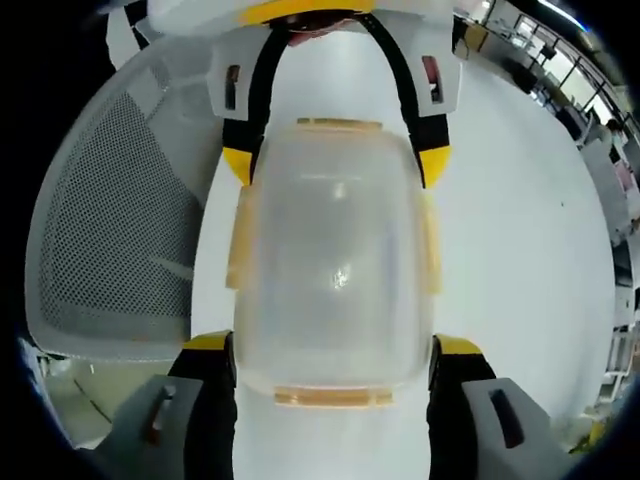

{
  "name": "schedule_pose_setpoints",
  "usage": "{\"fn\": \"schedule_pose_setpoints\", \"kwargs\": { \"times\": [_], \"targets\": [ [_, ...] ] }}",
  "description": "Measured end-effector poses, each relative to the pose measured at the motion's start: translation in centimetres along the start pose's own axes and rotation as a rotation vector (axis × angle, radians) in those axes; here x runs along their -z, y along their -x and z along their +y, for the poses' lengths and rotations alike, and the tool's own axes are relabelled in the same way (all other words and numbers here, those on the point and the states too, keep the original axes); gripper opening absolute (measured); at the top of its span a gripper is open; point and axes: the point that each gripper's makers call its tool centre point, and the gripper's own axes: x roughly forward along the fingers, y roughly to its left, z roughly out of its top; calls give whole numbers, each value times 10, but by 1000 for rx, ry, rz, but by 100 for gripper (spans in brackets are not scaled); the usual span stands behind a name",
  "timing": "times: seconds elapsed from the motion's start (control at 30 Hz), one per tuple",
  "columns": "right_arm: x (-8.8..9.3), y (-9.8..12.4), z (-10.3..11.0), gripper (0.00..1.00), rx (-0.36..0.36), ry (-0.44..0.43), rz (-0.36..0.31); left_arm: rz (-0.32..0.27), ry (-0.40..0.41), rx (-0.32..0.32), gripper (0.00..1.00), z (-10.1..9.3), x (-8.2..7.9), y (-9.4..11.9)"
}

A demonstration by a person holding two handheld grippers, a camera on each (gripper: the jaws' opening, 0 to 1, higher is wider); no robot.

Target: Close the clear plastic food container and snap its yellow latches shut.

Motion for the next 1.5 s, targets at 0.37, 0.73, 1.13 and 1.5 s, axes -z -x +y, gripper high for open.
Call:
{"fn": "schedule_pose_setpoints", "kwargs": {
  "times": [0.37, 0.73, 1.13, 1.5],
  "targets": [
    [1, -1, -1, 76, 18, -6, 12, 8, 3, -8, 80, 0, 1, 0],
    [2, -2, -1, 76, 12, -9, 28, -17, 11, -6, 80, 0, 0, 0],
    [-11, -6, 1, 77, 18, -17, 33, -23, 13, -5, 81, -1, 11, 4],
    [-30, -14, 3, 78, 26, -17, 25, -35, 29, -10, 81, -5, 29, 10]
  ]
}}
